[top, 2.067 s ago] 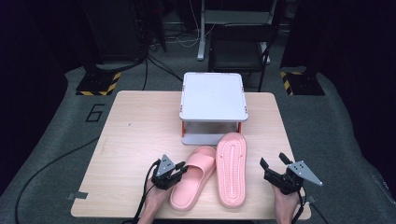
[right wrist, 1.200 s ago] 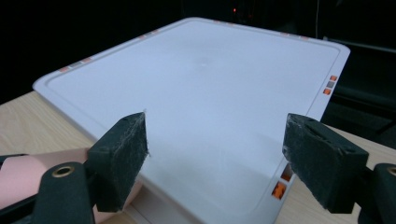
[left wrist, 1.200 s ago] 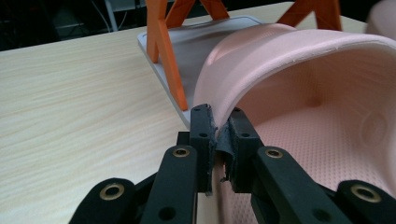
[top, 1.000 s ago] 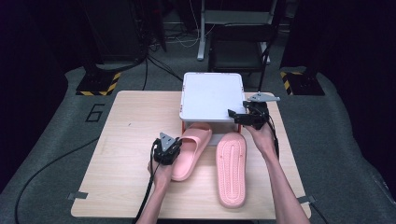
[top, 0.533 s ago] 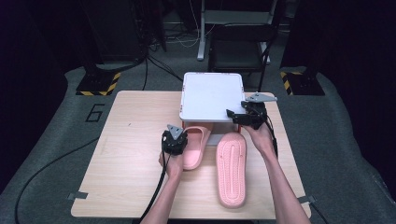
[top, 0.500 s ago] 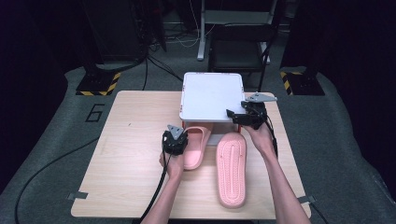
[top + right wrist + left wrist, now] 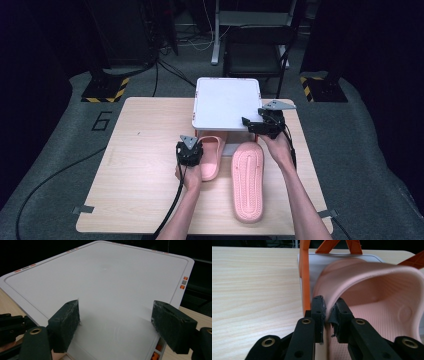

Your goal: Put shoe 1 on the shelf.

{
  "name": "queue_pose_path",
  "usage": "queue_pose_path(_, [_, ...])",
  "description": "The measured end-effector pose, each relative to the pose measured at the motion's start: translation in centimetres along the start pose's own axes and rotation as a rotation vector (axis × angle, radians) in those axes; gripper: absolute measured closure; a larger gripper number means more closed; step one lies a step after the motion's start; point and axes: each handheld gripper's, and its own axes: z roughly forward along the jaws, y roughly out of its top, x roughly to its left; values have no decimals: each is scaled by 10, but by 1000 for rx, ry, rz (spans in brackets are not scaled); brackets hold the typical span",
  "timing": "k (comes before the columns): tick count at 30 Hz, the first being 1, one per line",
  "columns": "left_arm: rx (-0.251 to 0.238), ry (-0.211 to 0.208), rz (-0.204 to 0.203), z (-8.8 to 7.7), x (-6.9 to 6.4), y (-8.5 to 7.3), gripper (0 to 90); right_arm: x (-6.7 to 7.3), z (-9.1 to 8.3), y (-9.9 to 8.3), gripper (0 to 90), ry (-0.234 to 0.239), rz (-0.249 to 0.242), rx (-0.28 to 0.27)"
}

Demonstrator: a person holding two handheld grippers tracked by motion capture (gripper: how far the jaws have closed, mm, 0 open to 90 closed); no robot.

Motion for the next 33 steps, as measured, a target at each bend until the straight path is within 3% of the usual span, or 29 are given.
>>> queue_pose_path(3, [-2, -7, -18, 1, 1, 0, 797, 0, -1, 0, 225, -2, 4, 8])
queue_pose_path(4, [-4, -32, -45, 2, 3, 0, 769, 0, -1, 0, 226, 0, 5, 10])
queue_pose_path(5, [-4, -32, -45, 2, 3, 0, 735, 0, -1, 0, 226, 0, 5, 10])
queue_pose_path(7, [-26, -76, -63, -1, 4, 0, 699, -1, -1, 0, 226, 3, -4, 8])
queue_pose_path(10, [-52, -176, -69, -9, 13, 2, 513, -2, -2, -1, 226, 4, -1, 5])
queue_pose_path(11, [-64, -229, -63, -14, 18, 3, 513, -2, -2, -1, 226, 4, -1, 5])
queue_pose_path(13, [-55, -317, -23, -25, 26, 2, 435, -1, -2, 0, 226, 4, -1, 9])
queue_pose_path(15, [-58, -373, 23, -36, 32, 0, 352, -2, -2, -1, 226, 5, -3, 8])
queue_pose_path(16, [-40, -425, 84, -46, 38, -3, 306, -2, -2, -1, 226, 5, -2, 9])
queue_pose_path(17, [-25, -442, 101, -51, 40, -5, 257, -2, -2, 0, 226, 5, -3, 9])
queue_pose_path(20, [37, -511, 210, -68, 49, -22, 146, 0, -2, 0, 226, 0, 4, 10])
queue_pose_path(23, [83, -529, 294, -73, 50, -37, 137, 0, -3, 0, 226, 2, -6, 17])
queue_pose_path(25, [87, -526, 303, -72, 43, -44, 137, 0, -3, 0, 226, 2, -4, 18])
queue_pose_path(28, [128, -502, 372, -66, 29, -46, 154, 0, -3, 0, 227, -1, -4, 20])
queue_pose_path(30, [122, -496, 363, -61, 22, -44, 163, 0, -3, 0, 227, -1, -4, 21])
queue_pose_path(31, [113, -482, 380, -58, 20, -41, 167, 0, -3, 0, 227, -1, -4, 21])
queue_pose_path(33, [104, -447, 374, -52, 14, -39, 180, 0, -3, 0, 227, -1, -4, 22])
